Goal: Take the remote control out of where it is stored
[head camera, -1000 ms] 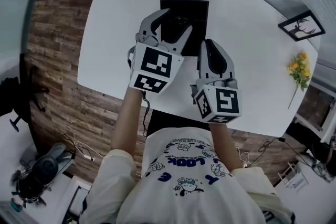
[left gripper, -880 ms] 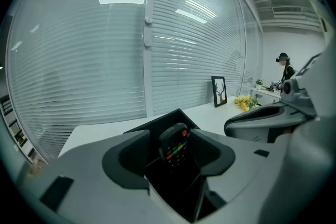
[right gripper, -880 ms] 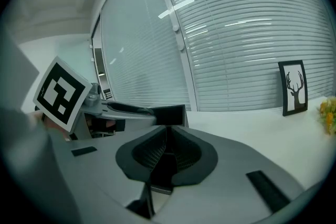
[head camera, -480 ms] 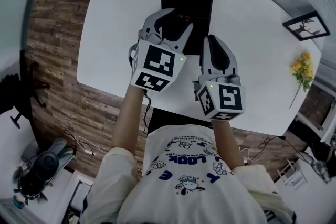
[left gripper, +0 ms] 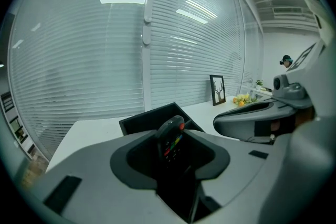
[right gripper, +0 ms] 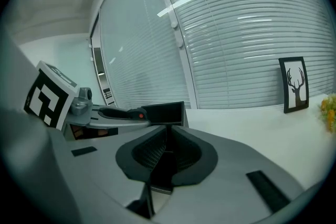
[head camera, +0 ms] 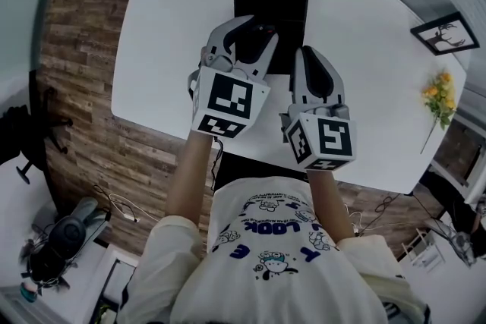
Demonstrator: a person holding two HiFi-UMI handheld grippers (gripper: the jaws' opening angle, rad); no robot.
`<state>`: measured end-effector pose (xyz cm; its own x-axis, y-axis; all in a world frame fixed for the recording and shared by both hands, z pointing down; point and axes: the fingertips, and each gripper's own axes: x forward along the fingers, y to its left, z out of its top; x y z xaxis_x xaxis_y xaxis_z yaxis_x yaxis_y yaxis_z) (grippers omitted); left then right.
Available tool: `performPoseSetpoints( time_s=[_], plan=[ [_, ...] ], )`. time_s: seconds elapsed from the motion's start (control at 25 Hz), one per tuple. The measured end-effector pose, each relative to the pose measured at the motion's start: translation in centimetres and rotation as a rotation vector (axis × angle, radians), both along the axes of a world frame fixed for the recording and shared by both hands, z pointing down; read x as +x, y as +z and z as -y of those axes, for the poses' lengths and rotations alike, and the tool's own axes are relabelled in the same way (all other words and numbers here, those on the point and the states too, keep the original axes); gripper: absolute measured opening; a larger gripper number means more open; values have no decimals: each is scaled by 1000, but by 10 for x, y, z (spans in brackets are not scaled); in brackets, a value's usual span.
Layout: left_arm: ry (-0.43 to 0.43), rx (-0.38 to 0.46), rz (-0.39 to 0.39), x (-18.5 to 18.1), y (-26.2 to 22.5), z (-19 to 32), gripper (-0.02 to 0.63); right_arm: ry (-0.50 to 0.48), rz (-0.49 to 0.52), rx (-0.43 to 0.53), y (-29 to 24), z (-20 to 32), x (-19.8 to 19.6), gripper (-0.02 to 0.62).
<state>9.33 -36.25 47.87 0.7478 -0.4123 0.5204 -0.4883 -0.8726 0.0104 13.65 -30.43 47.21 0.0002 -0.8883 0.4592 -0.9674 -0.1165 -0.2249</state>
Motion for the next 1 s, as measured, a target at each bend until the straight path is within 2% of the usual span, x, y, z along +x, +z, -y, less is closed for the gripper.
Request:
performPoseSetpoints(
  time_s=[0.28, 0.56, 0.68, 0.84, 1.0],
  plan=[
    [-93, 1, -64, -11, -8, 6, 146, -5, 1, -2, 0, 0, -3, 49],
    [-128, 15, -98, -21, -21, 8, 125, -8, -1, 3, -2, -1, -8, 49],
    [-136, 14, -104, -23, -21, 8, 72, -9, -2, 5, -4, -1, -10, 49],
    [-151, 14, -90, -28, -17, 8, 71, -10, -4, 10, -7, -2, -14, 49],
    [-161, 13, -109, -32, -26, 6, 71, -8, -9, 13, -10, -4, -17, 49]
  ],
)
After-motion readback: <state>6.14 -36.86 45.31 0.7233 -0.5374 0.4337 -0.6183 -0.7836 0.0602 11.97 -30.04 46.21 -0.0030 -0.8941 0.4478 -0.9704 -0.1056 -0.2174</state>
